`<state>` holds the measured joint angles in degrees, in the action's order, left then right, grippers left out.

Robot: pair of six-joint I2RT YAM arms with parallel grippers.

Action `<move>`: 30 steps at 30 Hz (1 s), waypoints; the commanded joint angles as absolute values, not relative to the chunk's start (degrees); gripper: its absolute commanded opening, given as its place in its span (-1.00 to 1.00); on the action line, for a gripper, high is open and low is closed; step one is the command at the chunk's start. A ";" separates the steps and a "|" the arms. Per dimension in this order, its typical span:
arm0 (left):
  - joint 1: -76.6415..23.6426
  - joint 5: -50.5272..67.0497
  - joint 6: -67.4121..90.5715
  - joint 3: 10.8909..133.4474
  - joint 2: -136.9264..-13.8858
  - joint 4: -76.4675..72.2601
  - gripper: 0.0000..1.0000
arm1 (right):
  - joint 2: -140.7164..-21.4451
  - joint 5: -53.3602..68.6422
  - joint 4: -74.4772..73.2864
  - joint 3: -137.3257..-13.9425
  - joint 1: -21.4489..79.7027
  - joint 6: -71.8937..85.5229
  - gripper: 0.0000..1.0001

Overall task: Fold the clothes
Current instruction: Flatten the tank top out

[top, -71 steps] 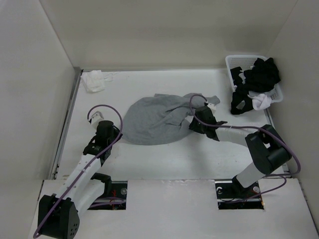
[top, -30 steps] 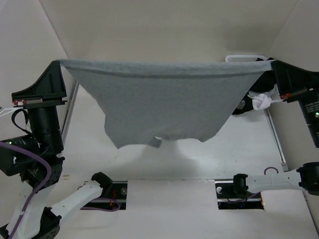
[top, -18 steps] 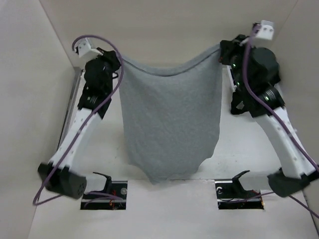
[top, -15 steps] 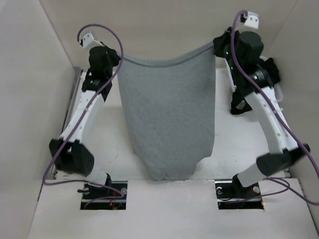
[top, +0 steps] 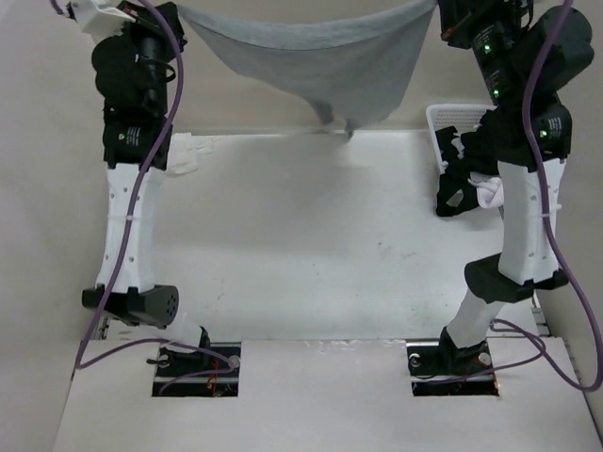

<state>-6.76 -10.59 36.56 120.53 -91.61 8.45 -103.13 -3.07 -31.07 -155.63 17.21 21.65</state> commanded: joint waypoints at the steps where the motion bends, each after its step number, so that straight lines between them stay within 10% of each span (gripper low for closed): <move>1: -6.72 -11.42 33.41 119.98 -87.55 5.19 -0.96 | -101.17 -2.11 -30.50 -150.58 16.39 22.41 -1.00; 16: -14.63 -22.32 35.06 48.19 -46.17 -6.42 -0.94 | -50.30 -16.15 -14.94 -64.54 30.79 26.37 -1.00; 30: -19.55 -19.69 31.03 84.53 -46.22 5.71 -0.95 | -54.74 -34.18 -26.19 -108.79 53.73 8.63 -1.00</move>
